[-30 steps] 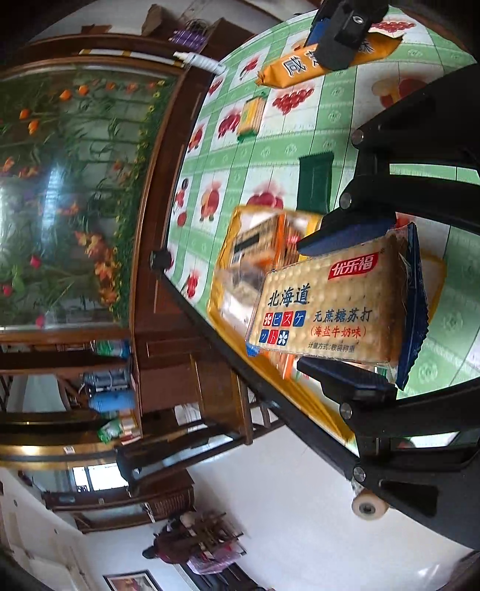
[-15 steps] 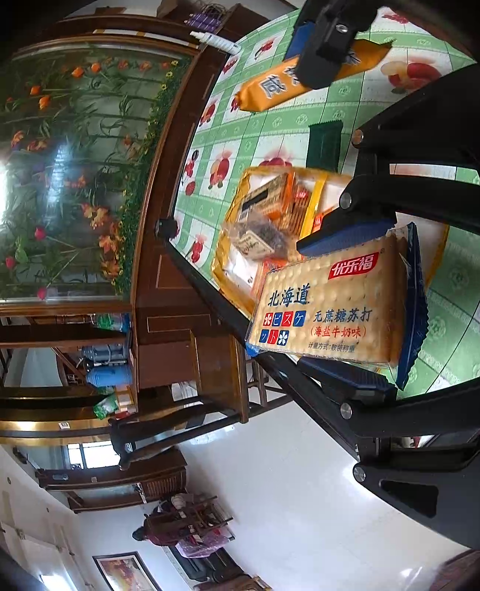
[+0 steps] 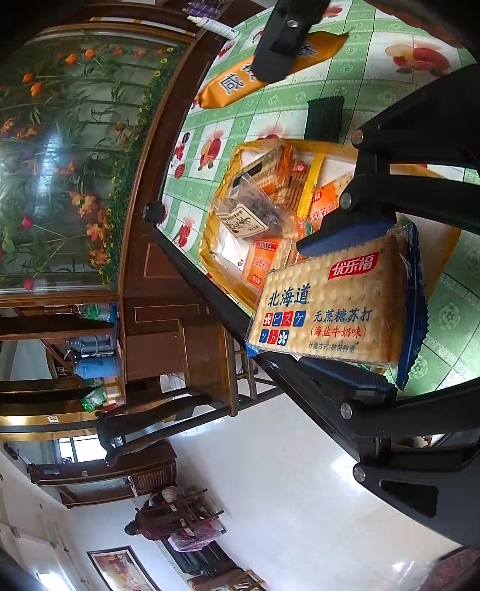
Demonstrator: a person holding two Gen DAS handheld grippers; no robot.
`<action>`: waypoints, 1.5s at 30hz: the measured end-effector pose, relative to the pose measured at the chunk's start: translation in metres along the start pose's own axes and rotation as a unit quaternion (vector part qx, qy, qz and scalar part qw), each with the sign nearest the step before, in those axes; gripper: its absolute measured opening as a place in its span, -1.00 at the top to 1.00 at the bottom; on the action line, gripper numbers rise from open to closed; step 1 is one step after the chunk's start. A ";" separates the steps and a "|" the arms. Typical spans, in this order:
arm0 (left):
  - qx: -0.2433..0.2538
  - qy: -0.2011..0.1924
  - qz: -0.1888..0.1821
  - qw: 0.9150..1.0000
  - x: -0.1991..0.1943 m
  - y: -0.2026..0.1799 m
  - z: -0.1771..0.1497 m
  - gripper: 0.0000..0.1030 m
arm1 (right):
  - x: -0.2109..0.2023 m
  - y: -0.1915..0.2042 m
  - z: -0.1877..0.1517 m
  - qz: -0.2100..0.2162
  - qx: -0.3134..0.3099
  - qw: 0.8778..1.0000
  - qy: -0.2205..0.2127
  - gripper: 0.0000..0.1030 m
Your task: Organize snacks
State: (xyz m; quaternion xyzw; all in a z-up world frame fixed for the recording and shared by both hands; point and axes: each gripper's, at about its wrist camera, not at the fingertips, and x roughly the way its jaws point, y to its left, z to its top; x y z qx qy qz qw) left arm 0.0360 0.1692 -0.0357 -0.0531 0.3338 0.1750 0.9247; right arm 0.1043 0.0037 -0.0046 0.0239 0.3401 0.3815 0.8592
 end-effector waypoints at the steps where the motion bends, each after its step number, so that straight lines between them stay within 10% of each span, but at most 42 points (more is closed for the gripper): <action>1: -0.001 0.003 0.001 1.000 0.003 0.000 0.000 -0.07 | 0.002 -0.002 0.001 -0.001 0.001 1.000 0.001 -0.37; 39: 0.034 0.034 -0.043 0.998 0.024 -0.045 -0.010 -0.07 | 0.107 0.002 0.029 0.008 -0.026 0.999 0.045 -0.38; 45: 0.036 0.032 -0.019 0.999 0.025 -0.043 -0.011 -0.74 | 0.114 0.007 0.033 0.006 -0.045 0.998 0.050 -0.42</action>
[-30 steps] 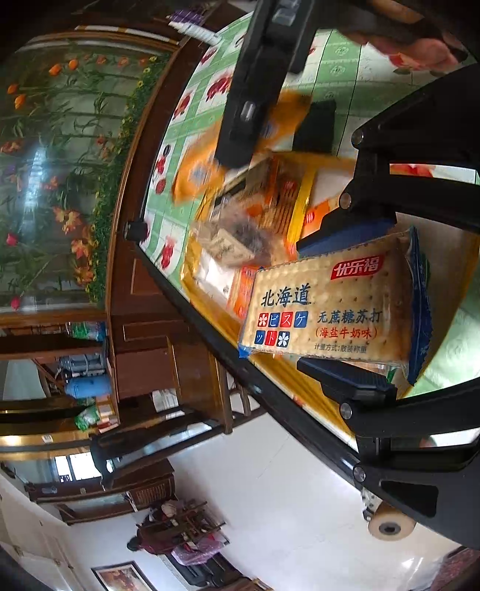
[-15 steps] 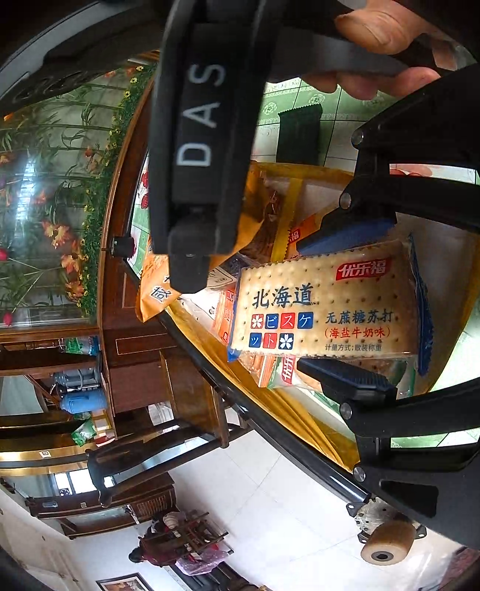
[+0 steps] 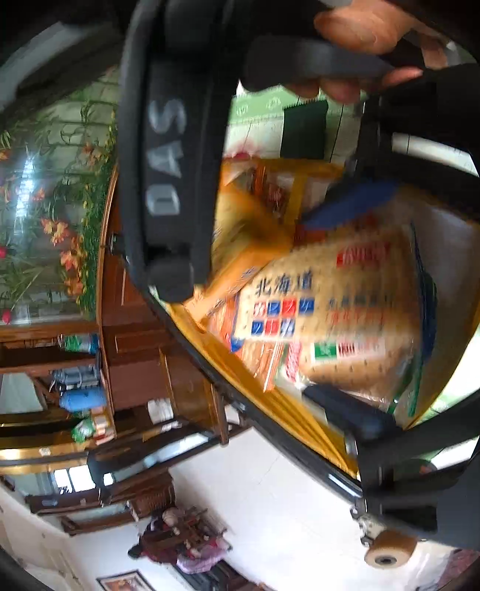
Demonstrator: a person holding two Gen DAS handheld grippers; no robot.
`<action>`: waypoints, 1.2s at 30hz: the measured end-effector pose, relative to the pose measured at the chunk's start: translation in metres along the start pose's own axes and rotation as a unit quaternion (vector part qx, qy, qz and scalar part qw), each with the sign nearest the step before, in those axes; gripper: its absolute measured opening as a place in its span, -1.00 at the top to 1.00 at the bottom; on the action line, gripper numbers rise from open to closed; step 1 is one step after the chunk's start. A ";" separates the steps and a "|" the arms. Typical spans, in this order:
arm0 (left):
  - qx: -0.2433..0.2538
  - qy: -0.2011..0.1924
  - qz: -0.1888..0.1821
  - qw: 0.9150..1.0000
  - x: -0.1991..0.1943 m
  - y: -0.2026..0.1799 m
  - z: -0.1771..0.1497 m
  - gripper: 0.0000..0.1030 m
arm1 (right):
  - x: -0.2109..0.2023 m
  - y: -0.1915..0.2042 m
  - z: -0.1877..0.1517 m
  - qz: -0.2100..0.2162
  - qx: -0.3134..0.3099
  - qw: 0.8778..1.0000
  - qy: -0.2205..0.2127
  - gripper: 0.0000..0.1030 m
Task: Organize snacks
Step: 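Open both grippers over the tray and move them toward the remaining packs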
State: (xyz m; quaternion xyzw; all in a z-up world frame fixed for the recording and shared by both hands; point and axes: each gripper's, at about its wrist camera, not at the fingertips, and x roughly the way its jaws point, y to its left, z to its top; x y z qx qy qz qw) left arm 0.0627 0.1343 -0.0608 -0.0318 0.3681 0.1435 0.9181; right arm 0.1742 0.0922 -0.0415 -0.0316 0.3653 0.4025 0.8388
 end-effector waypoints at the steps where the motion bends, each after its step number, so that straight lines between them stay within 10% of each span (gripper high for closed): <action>1: -0.002 -0.003 0.002 1.000 -0.001 0.001 0.000 -0.74 | -0.002 0.000 0.000 0.004 -0.001 1.000 -0.003 -0.43; 19: -0.035 -0.042 -0.046 0.997 -0.037 -0.006 0.019 -0.73 | -0.107 -0.104 -0.042 -0.063 0.100 0.991 -0.055 -0.55; 36: 0.160 -0.016 -0.140 0.977 -0.032 -0.144 -0.004 -0.73 | -0.185 -0.205 -0.086 -0.144 0.178 0.970 -0.077 -0.58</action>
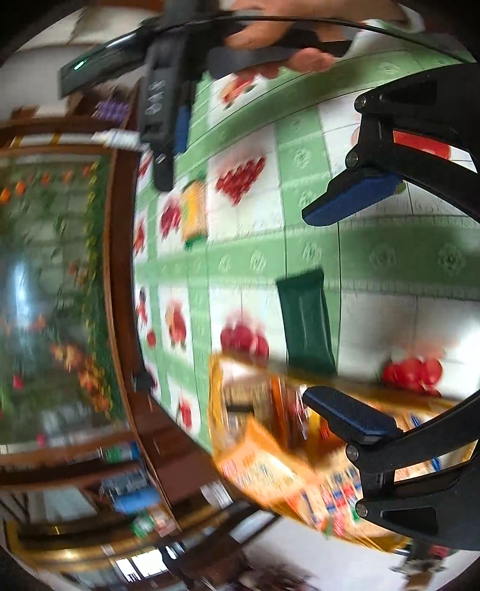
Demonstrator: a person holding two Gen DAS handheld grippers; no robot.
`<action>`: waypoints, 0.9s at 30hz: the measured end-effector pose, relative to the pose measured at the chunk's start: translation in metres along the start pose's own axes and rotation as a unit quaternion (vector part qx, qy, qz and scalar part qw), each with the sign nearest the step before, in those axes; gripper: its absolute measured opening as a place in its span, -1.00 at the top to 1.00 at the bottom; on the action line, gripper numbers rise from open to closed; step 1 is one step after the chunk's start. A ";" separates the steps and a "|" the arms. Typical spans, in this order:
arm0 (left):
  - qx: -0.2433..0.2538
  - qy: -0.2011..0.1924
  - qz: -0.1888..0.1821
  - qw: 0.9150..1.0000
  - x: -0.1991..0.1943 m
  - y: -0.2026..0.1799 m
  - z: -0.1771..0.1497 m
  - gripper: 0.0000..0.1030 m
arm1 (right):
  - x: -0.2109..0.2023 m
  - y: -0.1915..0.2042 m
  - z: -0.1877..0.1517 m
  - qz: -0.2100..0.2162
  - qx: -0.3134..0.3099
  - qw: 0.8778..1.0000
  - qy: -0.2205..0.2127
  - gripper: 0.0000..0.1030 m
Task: Organize snacks
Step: 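Open both grippers over the tray and move them toward the remaining packs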
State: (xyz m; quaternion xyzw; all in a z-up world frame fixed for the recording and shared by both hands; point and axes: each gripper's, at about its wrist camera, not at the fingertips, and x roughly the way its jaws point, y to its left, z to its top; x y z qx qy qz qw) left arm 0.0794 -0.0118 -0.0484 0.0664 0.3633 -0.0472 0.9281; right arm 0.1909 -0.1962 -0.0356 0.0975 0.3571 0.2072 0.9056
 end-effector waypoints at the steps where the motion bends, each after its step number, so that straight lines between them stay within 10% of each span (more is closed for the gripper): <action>1: 0.010 0.003 -0.005 1.000 0.003 -0.004 0.001 -0.73 | 0.000 -0.005 0.000 -0.002 0.006 1.000 0.000 -0.58; 6: 0.115 0.004 -0.020 0.993 0.023 -0.023 0.016 -0.73 | 0.011 -0.014 0.004 -0.013 0.004 1.000 0.008 -0.64; 15: 0.279 0.058 -0.116 0.952 0.047 -0.021 0.022 -0.72 | 0.036 -0.017 0.017 -0.005 -0.076 0.996 0.049 -0.66; 27: 0.356 0.115 -0.136 0.917 0.083 -0.005 0.019 -0.72 | 0.096 -0.020 0.044 0.024 -0.270 0.948 0.167 -0.68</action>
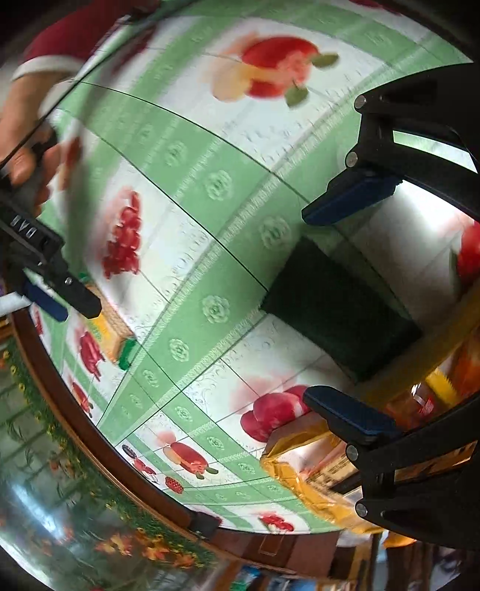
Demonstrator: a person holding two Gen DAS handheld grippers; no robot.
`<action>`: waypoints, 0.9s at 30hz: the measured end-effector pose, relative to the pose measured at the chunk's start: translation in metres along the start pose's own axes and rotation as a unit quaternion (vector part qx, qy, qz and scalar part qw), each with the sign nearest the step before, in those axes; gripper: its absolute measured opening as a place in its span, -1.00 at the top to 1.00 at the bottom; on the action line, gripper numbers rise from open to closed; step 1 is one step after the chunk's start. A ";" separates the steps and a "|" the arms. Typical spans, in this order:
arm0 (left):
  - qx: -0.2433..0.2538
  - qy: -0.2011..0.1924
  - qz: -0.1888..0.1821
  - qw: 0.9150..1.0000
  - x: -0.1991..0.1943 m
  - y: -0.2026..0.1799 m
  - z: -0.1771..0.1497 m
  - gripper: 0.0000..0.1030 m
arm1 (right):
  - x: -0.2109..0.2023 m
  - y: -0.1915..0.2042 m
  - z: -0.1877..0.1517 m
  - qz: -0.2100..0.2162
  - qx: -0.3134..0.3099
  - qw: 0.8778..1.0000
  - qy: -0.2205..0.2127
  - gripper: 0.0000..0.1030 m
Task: Organize snacks
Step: 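Open both grippers over the tray and move them toward the remaining packs, then grasp the dark green pack with the left gripper while the right grasps the yellow WEIDAN cracker pack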
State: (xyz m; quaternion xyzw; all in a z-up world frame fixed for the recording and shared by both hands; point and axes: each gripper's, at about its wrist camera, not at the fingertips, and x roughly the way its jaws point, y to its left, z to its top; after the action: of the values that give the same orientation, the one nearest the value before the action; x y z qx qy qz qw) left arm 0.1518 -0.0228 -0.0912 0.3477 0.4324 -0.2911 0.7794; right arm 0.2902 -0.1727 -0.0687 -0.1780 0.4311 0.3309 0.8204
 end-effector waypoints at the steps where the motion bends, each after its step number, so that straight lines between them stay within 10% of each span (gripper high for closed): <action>1: 0.006 0.004 0.001 1.000 0.002 0.000 0.000 -0.72 | 0.005 -0.003 0.002 0.002 -0.010 1.000 0.010 -0.68; 18: -0.043 0.082 -0.139 0.986 0.027 0.021 0.013 -0.78 | 0.055 -0.022 0.007 0.019 -0.043 0.997 0.063 -0.68; 27: -0.052 0.097 -0.144 0.983 0.009 -0.026 0.016 -0.83 | 0.057 -0.006 0.009 0.016 -0.043 0.996 0.074 -0.70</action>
State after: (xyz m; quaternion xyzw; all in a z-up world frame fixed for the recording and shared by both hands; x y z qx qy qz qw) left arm 0.1436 -0.0522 -0.1005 0.2670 0.5659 -0.3422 0.7010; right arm 0.3230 -0.1503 -0.1104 -0.2299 0.4786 0.3478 0.7727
